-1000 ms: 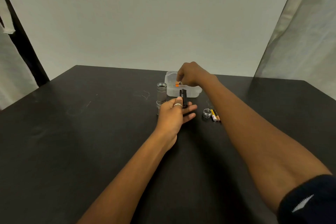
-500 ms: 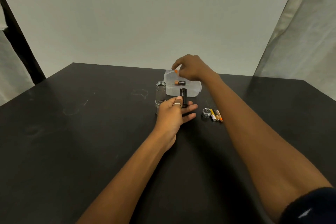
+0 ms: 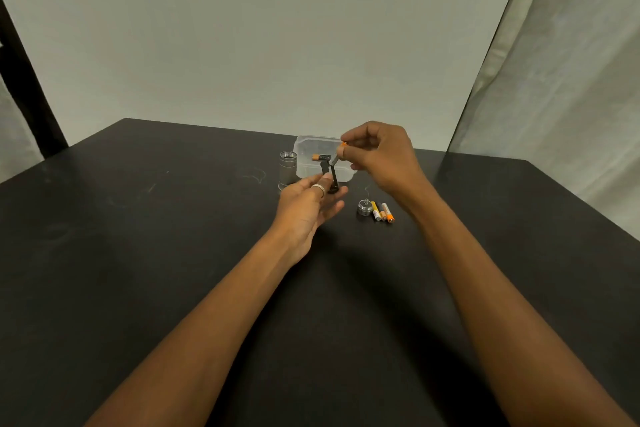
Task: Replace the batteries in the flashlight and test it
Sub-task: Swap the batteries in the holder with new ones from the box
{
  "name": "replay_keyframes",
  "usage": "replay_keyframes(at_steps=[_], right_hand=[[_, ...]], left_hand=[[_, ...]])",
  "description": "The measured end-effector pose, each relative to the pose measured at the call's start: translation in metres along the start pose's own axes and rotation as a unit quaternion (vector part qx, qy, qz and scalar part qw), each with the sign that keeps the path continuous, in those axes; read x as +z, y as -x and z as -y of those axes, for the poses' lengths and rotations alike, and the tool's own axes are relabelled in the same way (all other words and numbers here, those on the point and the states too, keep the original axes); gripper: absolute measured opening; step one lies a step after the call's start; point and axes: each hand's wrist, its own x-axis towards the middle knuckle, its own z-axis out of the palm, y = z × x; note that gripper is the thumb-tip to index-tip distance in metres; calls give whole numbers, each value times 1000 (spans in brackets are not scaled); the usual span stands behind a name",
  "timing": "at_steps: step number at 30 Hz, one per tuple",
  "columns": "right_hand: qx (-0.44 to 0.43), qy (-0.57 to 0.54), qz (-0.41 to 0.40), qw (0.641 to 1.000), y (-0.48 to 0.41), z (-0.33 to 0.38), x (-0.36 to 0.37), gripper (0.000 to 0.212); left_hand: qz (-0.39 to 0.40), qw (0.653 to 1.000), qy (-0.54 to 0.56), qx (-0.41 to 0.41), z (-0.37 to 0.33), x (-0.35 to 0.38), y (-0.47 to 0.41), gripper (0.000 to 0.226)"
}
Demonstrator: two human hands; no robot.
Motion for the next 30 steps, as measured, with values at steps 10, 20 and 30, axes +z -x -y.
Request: replay_keyframes(at_steps=[10, 20, 30], right_hand=[[-80, 111, 16, 990, 16, -2, 3, 9], [-58, 93, 105, 988, 11, -17, 2, 15], [188, -187, 135, 955, 11, -12, 6, 50]], left_hand=[[15, 1000, 16, -2, -2, -3, -1, 20], [37, 999, 37, -11, -1, -6, -3, 26], [73, 994, 71, -27, -3, -8, -1, 30]])
